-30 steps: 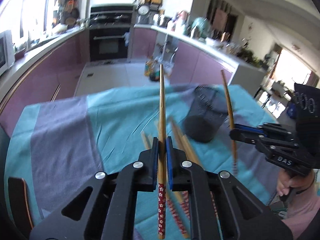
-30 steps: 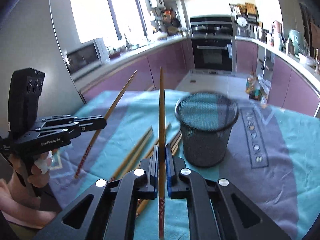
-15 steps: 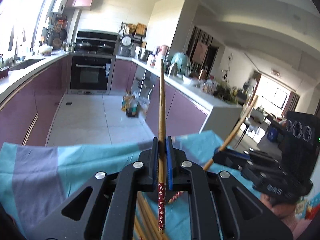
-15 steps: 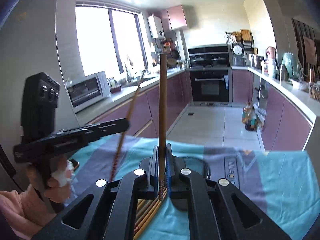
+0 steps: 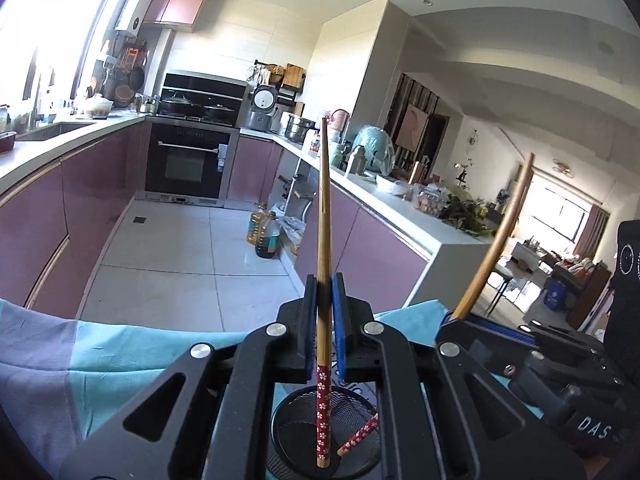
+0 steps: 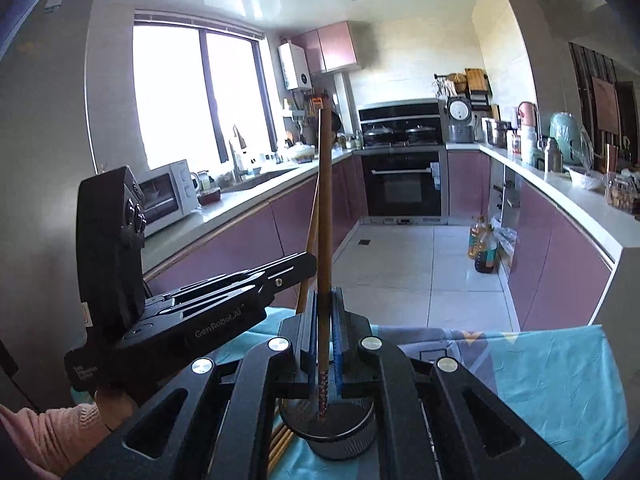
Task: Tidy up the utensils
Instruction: 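Lift the chopstick in the left tool over the mesh cup while the right tool carries its chopstick there, then lower the chopstick into the mesh cup and open the left tool while the right tool releases its own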
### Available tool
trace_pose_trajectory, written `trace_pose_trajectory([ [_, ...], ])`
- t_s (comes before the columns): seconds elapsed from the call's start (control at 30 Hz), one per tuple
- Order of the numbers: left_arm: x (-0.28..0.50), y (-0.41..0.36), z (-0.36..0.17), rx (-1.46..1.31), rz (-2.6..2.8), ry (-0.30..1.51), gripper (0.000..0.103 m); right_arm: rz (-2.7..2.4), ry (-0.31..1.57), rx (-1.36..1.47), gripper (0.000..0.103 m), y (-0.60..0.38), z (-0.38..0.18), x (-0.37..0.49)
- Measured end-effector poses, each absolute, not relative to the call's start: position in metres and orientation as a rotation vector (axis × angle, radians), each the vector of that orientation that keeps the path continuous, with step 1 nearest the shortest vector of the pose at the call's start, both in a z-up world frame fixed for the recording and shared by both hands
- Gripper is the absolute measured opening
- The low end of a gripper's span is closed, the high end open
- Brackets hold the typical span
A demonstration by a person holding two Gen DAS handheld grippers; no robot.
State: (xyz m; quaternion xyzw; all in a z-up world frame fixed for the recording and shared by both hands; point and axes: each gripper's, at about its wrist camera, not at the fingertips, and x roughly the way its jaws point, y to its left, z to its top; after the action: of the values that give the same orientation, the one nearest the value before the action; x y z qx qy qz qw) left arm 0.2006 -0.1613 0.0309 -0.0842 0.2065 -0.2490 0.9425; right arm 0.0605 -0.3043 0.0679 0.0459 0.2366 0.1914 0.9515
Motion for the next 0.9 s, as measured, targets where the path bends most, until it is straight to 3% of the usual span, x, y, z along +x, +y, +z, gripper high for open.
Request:
trace_pose_trajectory([
  [0.43, 0.207, -0.172, -0.039, -0.051, -0.500, 0.549, 0.009, 0.367, 0.696, 0.090, 0.007, -0.294, 0.015, 0.091],
  [0.47, 0.207, -0.173, -0.043, -0.042, -0.509, 0.566, 0.014, 0.364, 0.704, 0.096, 0.008, -0.295, 0.012, 0.092],
  [0.5, 0.208, -0.172, -0.048, -0.033, -0.509, 0.580, 0.026, 0.359, 0.712, 0.106, 0.008, -0.296, 0.010, 0.096],
  [0.57, 0.207, -0.170, -0.053, -0.019, -0.510, 0.591, 0.035, 0.347, 0.718, 0.121, 0.009, -0.297, 0.007, 0.099],
  [0.77, 0.205, -0.139, -0.038, -0.023, -0.488, 0.572, 0.044, 0.336, 0.695, 0.146, 0.022, -0.297, 0.006, 0.099],
  [0.9, 0.195, -0.114, -0.027, -0.037, -0.468, 0.562, 0.049, 0.340, 0.681, 0.150, 0.023, -0.295, 0.009, 0.094],
])
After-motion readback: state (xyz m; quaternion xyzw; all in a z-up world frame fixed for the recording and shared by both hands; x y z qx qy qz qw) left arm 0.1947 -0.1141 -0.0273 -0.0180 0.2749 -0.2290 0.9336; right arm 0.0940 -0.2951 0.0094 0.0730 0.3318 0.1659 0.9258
